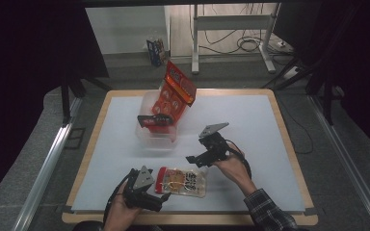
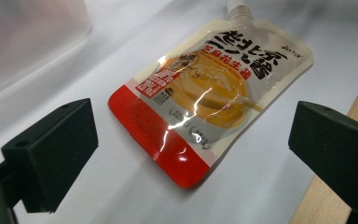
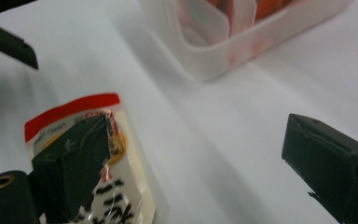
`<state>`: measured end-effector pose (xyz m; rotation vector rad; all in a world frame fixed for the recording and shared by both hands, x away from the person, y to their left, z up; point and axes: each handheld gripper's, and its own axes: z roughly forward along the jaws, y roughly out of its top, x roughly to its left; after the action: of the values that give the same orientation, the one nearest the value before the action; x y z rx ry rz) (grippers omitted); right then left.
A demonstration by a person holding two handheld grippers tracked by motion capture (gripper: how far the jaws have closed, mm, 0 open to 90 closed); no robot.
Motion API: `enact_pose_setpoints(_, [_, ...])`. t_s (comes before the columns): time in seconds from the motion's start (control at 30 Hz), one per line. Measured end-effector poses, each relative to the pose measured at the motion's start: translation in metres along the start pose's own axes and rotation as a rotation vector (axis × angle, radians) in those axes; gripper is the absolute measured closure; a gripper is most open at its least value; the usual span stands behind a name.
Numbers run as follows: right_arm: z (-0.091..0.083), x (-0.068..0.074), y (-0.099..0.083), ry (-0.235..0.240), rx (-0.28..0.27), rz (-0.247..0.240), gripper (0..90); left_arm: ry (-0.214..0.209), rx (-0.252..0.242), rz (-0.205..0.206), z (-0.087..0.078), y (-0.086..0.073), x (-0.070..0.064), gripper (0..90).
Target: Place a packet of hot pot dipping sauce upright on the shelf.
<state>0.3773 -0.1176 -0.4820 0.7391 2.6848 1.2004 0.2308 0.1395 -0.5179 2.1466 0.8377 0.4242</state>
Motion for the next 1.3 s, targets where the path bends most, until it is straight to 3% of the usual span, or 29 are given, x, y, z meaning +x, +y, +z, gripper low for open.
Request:
enact_pose_setpoints(0.23, [-0.016,0.004,-0.013,0.007,-0.03,0.04,6.7,-0.006,0.003,-0.005,0.001,0.0,0.0,0.9])
enact_pose_setpoints(0.57, [-0.021,0.018,-0.031,-0.065,0.024,0.018,2.6,-0.01,0.019,-0.022,-0.001,-0.002,0.008,1.3])
enact_pose_setpoints(0.7, [-0.028,0.022,-0.036,-0.07,0.019,0.028,2.0,-0.043,0.011,-0.032,-0.002,-0.002,0.011,1.7])
enact_pose_setpoints(0.83, [-0.034,0.025,-0.041,-0.066,0.037,0.06,3.2,-0.036,0.032,-0.012,0.0,-0.001,0.01,6.2])
enact_pose_setpoints(0.93, [-0.038,0.028,-0.046,-0.08,0.049,0.071,12.1,-0.057,0.03,0.007,0.0,-0.001,0.009,15.6])
enact_pose_setpoints(1.07, [-0.043,0.029,-0.054,-0.077,0.057,0.085,33.4,-0.071,0.024,0.003,0.001,-0.001,0.011,20.6])
enact_pose_setpoints(1.3, [-0.048,0.04,-0.067,-0.082,0.087,0.023,69.5,-0.063,0.018,-0.007,0.0,-0.002,0.013,20.7])
